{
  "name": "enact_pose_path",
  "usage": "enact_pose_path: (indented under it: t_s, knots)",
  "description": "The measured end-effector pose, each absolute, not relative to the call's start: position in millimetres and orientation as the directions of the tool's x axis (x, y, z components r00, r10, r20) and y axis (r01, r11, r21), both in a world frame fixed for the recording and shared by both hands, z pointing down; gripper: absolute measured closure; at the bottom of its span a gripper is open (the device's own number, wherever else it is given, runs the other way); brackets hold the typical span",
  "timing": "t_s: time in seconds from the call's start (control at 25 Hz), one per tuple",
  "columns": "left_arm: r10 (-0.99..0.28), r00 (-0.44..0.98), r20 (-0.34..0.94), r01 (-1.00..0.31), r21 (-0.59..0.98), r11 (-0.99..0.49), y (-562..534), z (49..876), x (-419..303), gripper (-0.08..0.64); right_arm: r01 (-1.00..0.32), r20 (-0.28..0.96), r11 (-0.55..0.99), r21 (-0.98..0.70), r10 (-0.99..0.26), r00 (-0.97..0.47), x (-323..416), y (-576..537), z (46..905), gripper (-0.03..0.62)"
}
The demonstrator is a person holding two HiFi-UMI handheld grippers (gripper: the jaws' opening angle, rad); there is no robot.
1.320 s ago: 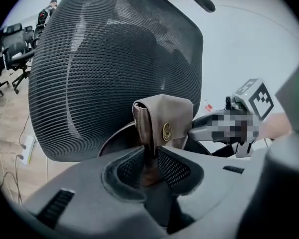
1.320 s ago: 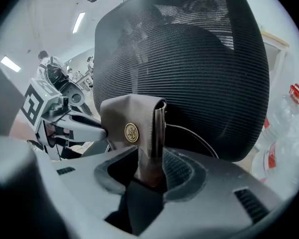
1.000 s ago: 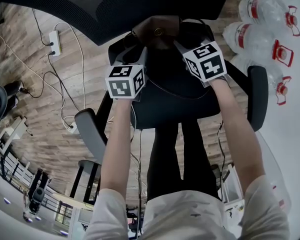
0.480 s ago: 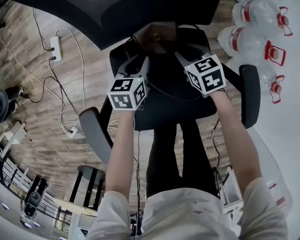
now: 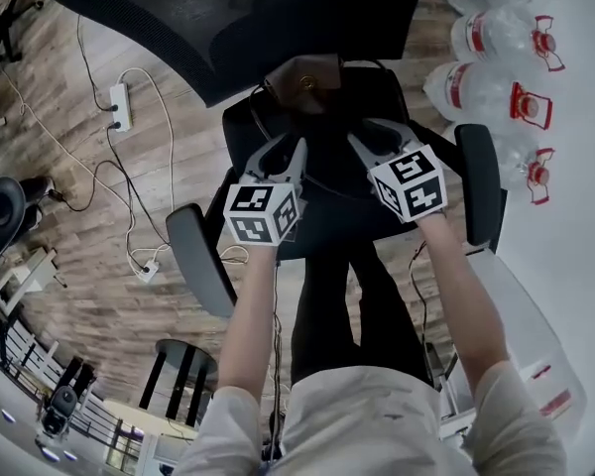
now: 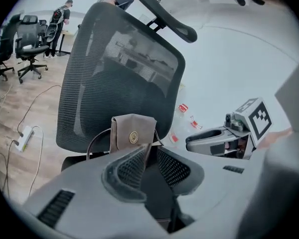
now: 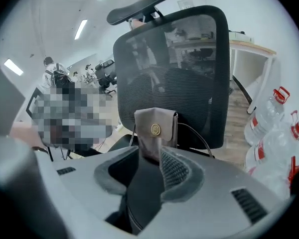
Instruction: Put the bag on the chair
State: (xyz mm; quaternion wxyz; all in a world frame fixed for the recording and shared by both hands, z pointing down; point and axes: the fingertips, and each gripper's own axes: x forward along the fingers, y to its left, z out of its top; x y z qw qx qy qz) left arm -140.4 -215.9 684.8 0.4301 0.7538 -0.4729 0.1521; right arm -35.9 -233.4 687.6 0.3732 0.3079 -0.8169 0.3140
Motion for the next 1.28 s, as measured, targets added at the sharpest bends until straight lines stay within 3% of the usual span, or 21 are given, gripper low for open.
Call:
enact_pose_path:
  t_s: [0.6,1.28]
  knots:
    - [-0.611,0.492,0.619,-0.85,0.494,-0.184,-140.9,631.1,-99.3,0.492,-0.717,0.719,0.589,-0.373,-0.305,-0.624,-22.5,-156.1,618.0,0.5]
    - [-0.72,0.44,0.537,-0.86,0.484,-0.165,-33.7,526.0,-66.3,0.494,-0.689,0.632,0.637,-0.347,-0.384,-0.674,22.2,-61.4,513.7,0.538]
